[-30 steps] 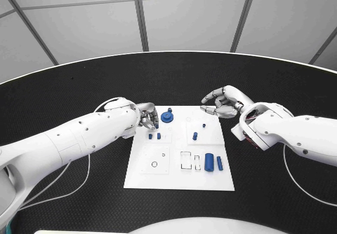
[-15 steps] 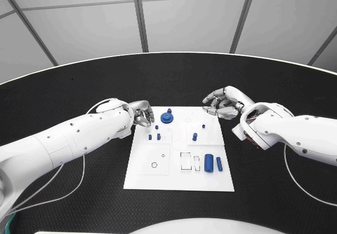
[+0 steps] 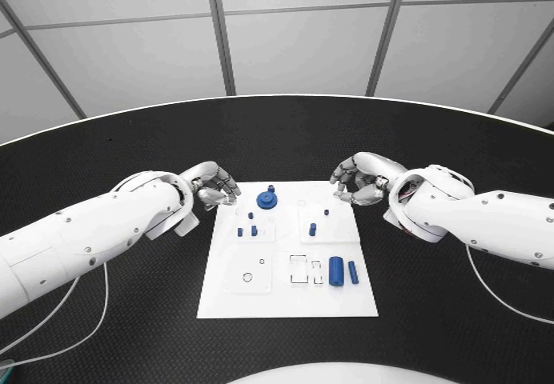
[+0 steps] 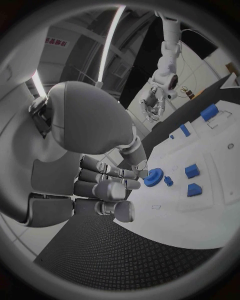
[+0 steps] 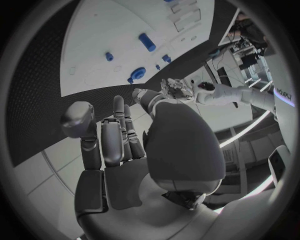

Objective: Assemble the parts on the task board

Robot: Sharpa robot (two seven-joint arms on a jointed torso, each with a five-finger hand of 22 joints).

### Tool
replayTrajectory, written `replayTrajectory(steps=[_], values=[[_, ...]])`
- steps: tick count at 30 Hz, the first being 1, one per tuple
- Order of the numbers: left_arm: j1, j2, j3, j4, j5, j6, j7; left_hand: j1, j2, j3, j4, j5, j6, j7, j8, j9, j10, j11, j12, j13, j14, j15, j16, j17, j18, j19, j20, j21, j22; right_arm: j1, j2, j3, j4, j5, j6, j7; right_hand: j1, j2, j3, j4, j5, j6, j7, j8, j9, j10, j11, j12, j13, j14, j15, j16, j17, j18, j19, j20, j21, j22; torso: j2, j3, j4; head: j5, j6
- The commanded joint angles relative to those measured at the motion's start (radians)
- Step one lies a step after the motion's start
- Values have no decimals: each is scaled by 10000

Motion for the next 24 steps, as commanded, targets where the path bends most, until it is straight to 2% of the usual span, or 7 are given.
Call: replayTrajectory(steps=[1,5,7,12,15,22,24], values=[[19,-626,-1,439,1635,-354,317,-90,15,-32,63,4,19,46,-63,2,-61,32,-85,-42,-413,-3,-413,-1069,232,-419,-1,-384,-684,-1,105,-3,-158,-1793,460,-283,125,-37,78,-72,-467,86,-53,-23,-16,89,-42,-363,-378,418,-2,127,118,-47,129,2,182,129,-108,-59,-51,-167,15],[33,-1244,-3,1045,4287,-421,1264,32,98,-29,37,11,-10,82,-110,17,-209,79,-149,-104,-1171,17,-1220,-2807,446,-1178,3,-1152,-1946,-14,310,-23,-389,-2842,809,-575,140,-112,293,-45,-1041,41,-32,-151,-76,78,-4,-727,-767,435,25,152,170,-72,164,17,273,220,-166,-99,-63,-211,32],[36,-1463,-4,1308,5388,-213,1716,16,111,-75,58,13,-1,91,-103,31,-240,90,-145,-115,-1267,27,-1316,-2882,462,-1273,13,-1278,-2087,-53,438,-31,-507,-3141,912,-662,148,-152,344,-50,-1073,2,-12,-205,-99,38,26,-850,-897,468,51,238,269,-106,208,31,435,346,-194,-116,-94,-194,48],[38,-1855,-7,1883,7677,581,2530,11,174,-243,106,26,-20,101,-92,71,-310,107,-120,-153,-1686,42,-1676,-3130,462,-1481,26,-1623,-2300,-169,762,-40,-786,-3670,1122,-742,183,-187,469,-96,-1085,-31,-9,-299,-138,0,56,-1099,-1206,526,121,237,230,-186,357,91,855,660,-195,-155,-76,-245,79],[38,-2010,-8,2106,8464,986,2820,56,214,-335,103,24,-55,117,-94,85,-380,127,-130,-183,-1961,63,-1887,-3256,460,-1619,38,-1808,-2408,-233,942,-47,-934,-3792,1216,-721,198,-179,515,-116,-1081,-20,-13,-318,-145,1,54,-1174,-1307,544,120,250,231,-208,406,100,990,760,-178,-180,-57,-260,66],[37,-2294,-9,2448,9494,1323,3205,-32,227,-584,202,23,-78,103,-84,108,-371,130,-91,-203,-2214,81,-2084,-3390,456,-1774,73,-2069,-2566,-361,1320,-66,-1210,-3894,1415,-542,249,-139,606,-173,-1050,41,-33,-322,-144,45,40,-1271,-1456,566,120,283,250,-222,448,106,1103,850,-125,-124,-72,-202,91],[37,-2353,-9,2514,9646,1363,3263,-4,248,-590,193,30,-68,100,-77,112,-352,123,-78,-202,-2231,75,-2097,-3402,459,-1780,70,-2091,-2580,-412,1398,-69,-1258,-3904,1435,-510,278,-123,650,-211,-1033,83,-43,-316,-139,85,30,-1307,-1520,575,112,306,269,-227,460,104,1145,885,-111,-139,-69,-225,102]])
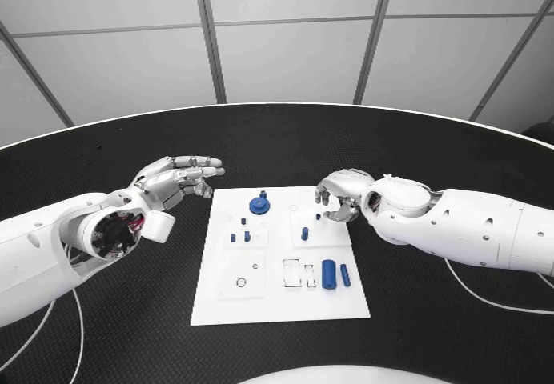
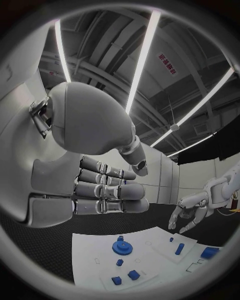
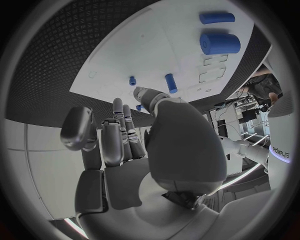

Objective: Assemble the parts on the task board

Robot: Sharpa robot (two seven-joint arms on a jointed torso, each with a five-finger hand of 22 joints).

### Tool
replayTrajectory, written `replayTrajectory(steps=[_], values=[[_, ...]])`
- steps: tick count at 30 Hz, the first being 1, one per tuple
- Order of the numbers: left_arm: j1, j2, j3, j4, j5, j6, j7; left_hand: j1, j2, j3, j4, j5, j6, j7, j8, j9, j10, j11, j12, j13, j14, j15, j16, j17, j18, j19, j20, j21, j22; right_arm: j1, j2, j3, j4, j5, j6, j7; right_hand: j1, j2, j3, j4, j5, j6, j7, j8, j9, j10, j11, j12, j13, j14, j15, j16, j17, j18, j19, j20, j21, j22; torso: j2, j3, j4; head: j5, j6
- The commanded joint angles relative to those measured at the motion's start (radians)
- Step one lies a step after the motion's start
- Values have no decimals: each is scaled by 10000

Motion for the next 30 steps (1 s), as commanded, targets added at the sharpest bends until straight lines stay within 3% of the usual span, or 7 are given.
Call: replayTrajectory(steps=[1,3,9,10,13,19,30], values=[[0,-84,0,88,243,55,73,-18,67,-50,-11,31,4,28,-29,12,-31,14,19,-15,-75,-3,-48,-9,73,-53,13,-38,-10,-63,102,-3,-54,-12,17,29,138,23,77,-28,9,84,-47,-26,-4,102,23,-72,-63,574,38,23,252,-63,163,15,80,30,43,-1,0,-20,10],[0,-134,0,139,319,63,129,-12,74,-56,-11,32,7,29,-27,14,-22,13,26,-15,-82,-5,-53,-14,73,-56,12,-47,-16,-113,186,-5,-123,-67,21,30,142,32,103,-52,19,150,-44,-4,7,143,23,-100,-116,580,36,39,265,-63,167,12,96,46,67,-33,8,-5,12],[1,-253,0,247,405,175,197,-88,66,-183,59,6,18,43,-15,25,-9,23,46,-20,-114,10,-76,-45,67,-72,24,-127,-71,-166,328,-7,-271,-132,44,5,142,21,133,-94,37,222,-31,12,17,208,32,-143,-198,598,39,97,320,-78,188,10,185,117,109,-83,24,12,4],[1,-273,0,260,412,188,201,-92,64,-192,63,5,18,43,-14,25,-9,23,48,-20,-117,11,-77,-47,67,-73,25,-134,-75,-172,349,-7,-295,-137,47,3,142,21,133,-94,37,222,-31,12,17,208,32,-143,-198,598,39,97,320,-78,188,10,185,117,107,-70,24,16,1],[1,-321,0,290,423,205,204,-105,57,-221,76,6,11,46,-17,26,-16,25,47,-24,-128,14,-84,-55,66,-76,28,-156,-90,-184,405,-8,-364,-145,45,4,143,24,148,-111,49,236,-21,11,18,237,40,-157,-227,602,43,105,325,-79,193,10,197,128,128,-85,33,6,1],[2,-374,0,326,430,225,193,-107,59,-227,80,8,10,46,-17,26,-17,26,48,-25,-133,15,-87,-58,66,-78,29,-163,-95,-196,484,-8,-469,-151,36,4,160,67,214,-167,96,285,4,11,22,343,60,-193,-312,613,55,141,351,-87,206,14,246,172,135,-79,42,-1,-23],[3,-409,0,338,433,219,128,-82,82,-238,81,20,13,44,-12,30,-21,23,51,-28,-162,14,-107,-73,69,-86,31,-197,-118,-226,585,-8,-614,-153,168,19,169,272,366,-389,119,681,8,142,103,936,42,-252,-500,627,37,240,412,-100,233,17,387,305,123,-58,28,35,-156]])
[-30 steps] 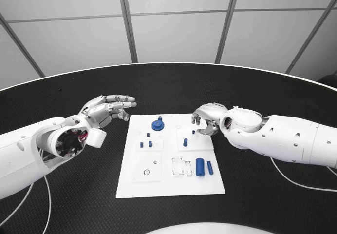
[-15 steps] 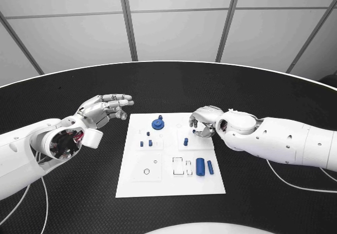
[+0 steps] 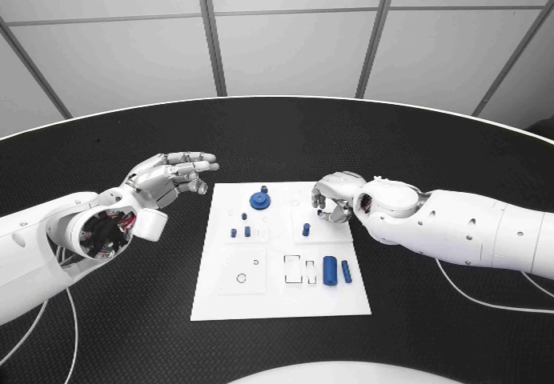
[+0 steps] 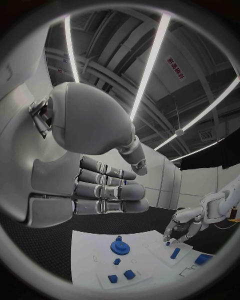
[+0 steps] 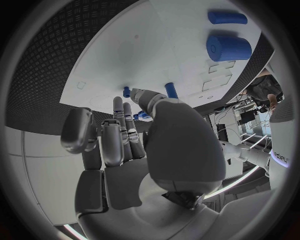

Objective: Assemble the parts on the task board

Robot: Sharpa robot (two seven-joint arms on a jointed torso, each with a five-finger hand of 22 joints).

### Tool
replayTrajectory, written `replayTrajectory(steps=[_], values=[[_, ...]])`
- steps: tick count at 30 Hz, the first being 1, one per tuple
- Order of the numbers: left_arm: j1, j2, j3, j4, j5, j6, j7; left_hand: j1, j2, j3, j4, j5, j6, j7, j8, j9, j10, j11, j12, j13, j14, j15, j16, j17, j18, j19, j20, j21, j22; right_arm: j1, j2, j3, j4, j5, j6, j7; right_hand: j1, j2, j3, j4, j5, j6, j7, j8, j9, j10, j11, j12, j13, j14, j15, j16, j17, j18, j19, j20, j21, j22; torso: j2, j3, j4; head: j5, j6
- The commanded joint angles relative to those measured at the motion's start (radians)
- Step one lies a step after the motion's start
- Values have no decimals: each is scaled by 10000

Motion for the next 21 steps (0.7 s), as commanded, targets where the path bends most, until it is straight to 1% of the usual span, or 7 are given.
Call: replayTrajectory(steps=[1,4,9,11,18,21], values=[[0,-4,0,-2,0,-2,-15,-36,36,-71,-3,20,14,46,-12,9,-22,24,51,-10,-69,-11,-67,-16,75,-53,-3,-43,-12,-9,10,0,-28,0,48,-6,10,134,48,-98,63,170,-39,80,33,187,-25,-75,-26,627,21,75,423,-105,203,-27,72,40,-7,5,2,11,-60],[1,-6,0,3,0,0,-26,-23,40,-75,-8,22,10,47,-14,9,-28,24,50,-12,-80,-11,-76,-23,76,-55,-3,-55,-20,-14,30,0,-57,0,101,-3,-10,162,37,-151,63,251,-46,112,56,330,-53,-85,-33,638,-9,126,472,-130,236,-47,225,154,-15,-4,6,14,-91],[1,-10,0,14,0,10,-43,-6,46,-77,-14,25,8,48,-14,10,-31,24,51,-14,-92,-12,-84,-30,77,-57,-4,-67,-28,-30,91,0,-106,0,165,14,-11,174,39,-167,65,272,-50,120,62,356,-59,-96,-37,640,-16,134,477,-132,240,-50,241,167,-12,7,12,30,-120],[1,-14,0,20,0,16,-52,2,48,-79,-17,26,7,48,-14,10,-32,25,51,-15,-98,-13,-89,-33,77,-58,-4,-72,-32,-43,112,0,-123,0,187,19,-7,186,43,-184,67,288,-55,125,67,377,-65,-107,-41,641,-22,143,484,-133,242,-54,246,172,-19,2,10,36,-141],[2,-27,0,35,0,19,-83,6,49,-80,-19,26,7,48,-14,10,-34,26,51,-16,-103,-13,-93,-36,77,-59,-5,-76,-34,-71,171,0,-190,0,239,42,-3,196,46,-199,68,300,-59,129,71,394,-70,-115,-44,641,-26,144,484,-135,245,-57,260,184,-17,2,-1,48,-166],[2,-24,0,38,0,23,-99,16,50,-87,-22,26,3,52,-15,10,-40,29,50,-18,-119,-12,-105,-44,77,-63,-5,-88,-43,-80,200,-1,-215,0,261,54,0,209,50,-213,69,313,-62,134,75,413,-74,-124,-47,640,-30,141,476,-135,245,-60,263,187,-14,-1,4,69,-188]])
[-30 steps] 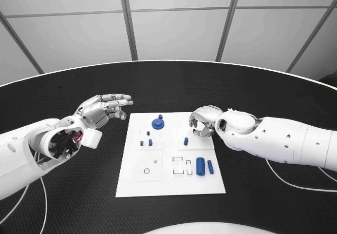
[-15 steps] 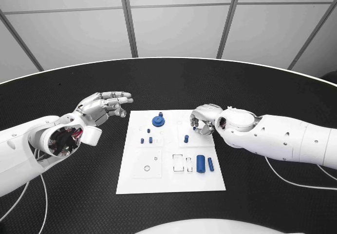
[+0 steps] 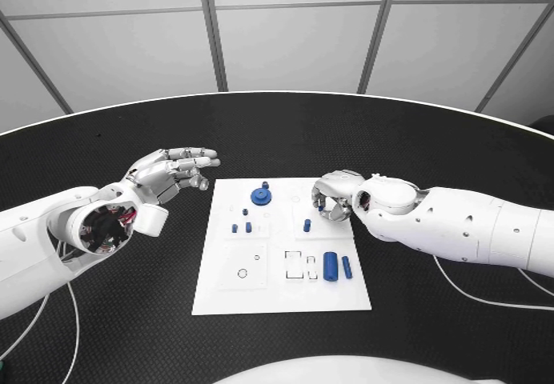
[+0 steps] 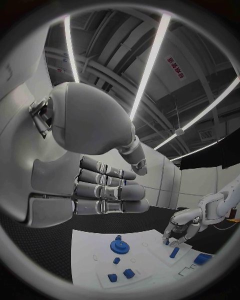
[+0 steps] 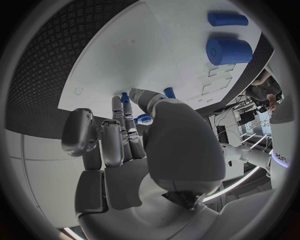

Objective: Assemble the parts on the task board

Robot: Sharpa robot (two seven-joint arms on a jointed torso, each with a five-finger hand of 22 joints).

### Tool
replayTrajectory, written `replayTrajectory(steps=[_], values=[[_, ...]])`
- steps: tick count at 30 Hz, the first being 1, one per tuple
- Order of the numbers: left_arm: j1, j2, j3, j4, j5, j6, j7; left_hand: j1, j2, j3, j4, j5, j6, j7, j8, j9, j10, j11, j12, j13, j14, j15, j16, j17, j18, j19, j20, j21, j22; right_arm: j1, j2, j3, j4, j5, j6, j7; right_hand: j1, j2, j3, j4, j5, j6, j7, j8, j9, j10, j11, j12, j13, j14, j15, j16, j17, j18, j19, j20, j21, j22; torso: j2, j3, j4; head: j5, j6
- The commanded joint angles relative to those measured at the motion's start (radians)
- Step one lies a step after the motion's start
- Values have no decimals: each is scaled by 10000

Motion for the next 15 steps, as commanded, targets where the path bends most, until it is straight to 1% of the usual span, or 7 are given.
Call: replayTrajectory(steps=[1,2,3,7,9,11,15], values=[[0,6,0,0,0,5,-14,15,50,-60,6,26,3,53,-15,12,-40,29,50,-11,-71,13,-65,-10,82,-63,-5,-50,-9,-9,27,-1,-21,0,23,10,20,140,9,-91,70,70,2,70,14,74,-7,-55,-19,641,-34,51,485,-136,221,-39,44,18,0,-6,1,23,-26],[0,10,0,-1,0,5,-19,15,50,-60,6,26,3,53,-15,12,-40,29,50,-11,-71,13,-65,-10,82,-63,-5,-50,-9,-13,39,-1,-31,0,33,15,20,140,9,-91,70,70,2,70,14,74,-7,-55,-19,641,-34,51,485,-136,221,-39,44,18,-1,-8,2,22,-28],[0,13,0,-3,0,6,-23,15,50,-60,6,26,3,53,-15,12,-40,29,50,-11,-71,13,-65,-10,82,-63,-5,-50,-9,-18,51,-1,-40,0,43,19,22,160,14,-102,71,84,-1,75,18,93,-11,-64,-22,641,-37,53,485,-137,222,-41,52,26,3,-2,6,15,-36],[1,16,0,-6,-1,-3,-37,22,52,-65,5,26,0,56,-16,12,-46,31,48,-13,-83,14,-75,-17,82,-66,-5,-60,-16,-38,77,-1,-61,0,78,13,48,262,29,-194,77,191,-33,125,55,225,-47,-97,-27,641,-67,75,497,-147,231,-60,117,81,-4,-4,-7,15,-65],[1,13,0,-4,-1,-7,-42,22,52,-65,5,26,0,56,-16,12,-46,31,48,-13,-83,14,-75,-17,82,-66,-5,-60,-16,-45,75,-2,-59,0,64,-23,133,390,68,-310,69,302,-67,188,97,364,-90,-98,-16,650,-106,118,540,-161,248,-85,212,155,-6,-6,-10,6,-82],[1,12,0,-3,-1,-11,-48,22,52,-65,5,26,0,56,-16,12,-46,31,48,-13,-83,14,-75,-17,82,-66,-5,-60,-16,-50,66,-2,-53,0,27,-62,253,574,176,-472,-167,410,-92,251,150,517,-132,-115,-1,650,-147,140,552,-173,261,-120,292,222,-9,-2,-17,9,-84],[1,20,0,-6,-1,-16,-59,22,52,-65,5,26,0,56,-16,12,-46,31,48,-13,-83,14,-75,-17,82,-66,-5,-60,-16,-55,34,-2,-25,0,-154,-140,271,791,336,-668,-181,604,-178,390,283,863,-220,-99,65,644,-228,161,555,-188,271,-185,401,321,-14,-1,-22,-7,-93]])
